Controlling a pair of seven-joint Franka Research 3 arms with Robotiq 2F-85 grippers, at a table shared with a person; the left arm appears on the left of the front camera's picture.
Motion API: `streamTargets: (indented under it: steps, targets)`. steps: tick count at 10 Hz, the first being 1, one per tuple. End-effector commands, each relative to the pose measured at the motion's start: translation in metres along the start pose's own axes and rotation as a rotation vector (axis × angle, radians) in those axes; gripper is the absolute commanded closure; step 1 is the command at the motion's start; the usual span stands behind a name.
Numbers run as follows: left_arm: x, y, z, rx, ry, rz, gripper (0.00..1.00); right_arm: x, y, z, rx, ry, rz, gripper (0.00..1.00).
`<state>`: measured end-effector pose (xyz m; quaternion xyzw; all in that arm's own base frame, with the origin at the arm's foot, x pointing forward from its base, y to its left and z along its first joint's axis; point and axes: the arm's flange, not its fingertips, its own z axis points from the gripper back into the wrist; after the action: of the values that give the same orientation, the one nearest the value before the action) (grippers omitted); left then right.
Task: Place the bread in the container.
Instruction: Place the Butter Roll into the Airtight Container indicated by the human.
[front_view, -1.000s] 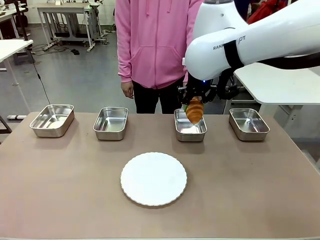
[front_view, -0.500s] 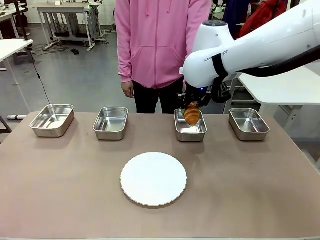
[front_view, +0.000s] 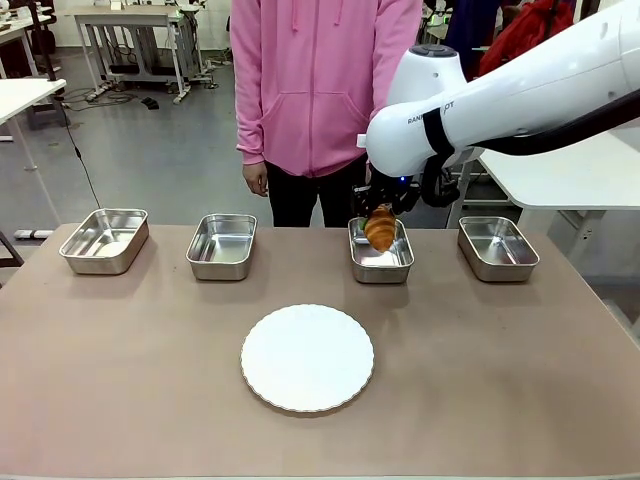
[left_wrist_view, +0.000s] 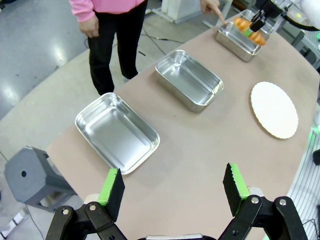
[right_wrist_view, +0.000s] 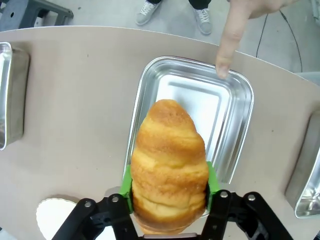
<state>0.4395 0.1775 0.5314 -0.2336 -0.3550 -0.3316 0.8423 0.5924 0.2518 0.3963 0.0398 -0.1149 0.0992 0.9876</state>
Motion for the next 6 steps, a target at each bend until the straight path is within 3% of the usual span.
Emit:
streamTargets:
  steps: [1, 6]
  targets:
    - [0.0011, -0.0027, -0.0004, -0.004, -0.010, -0.006, 0.00, -0.0022, -0.0024, 0.0001, -0.008, -0.027, -0.003, 0.00]
    - [0.0011, -0.0027, -0.0004, -0.004, -0.010, -0.006, 0.00, -0.0012, -0.0012, -0.0011, -0.021, -0.028, -0.014, 0.00]
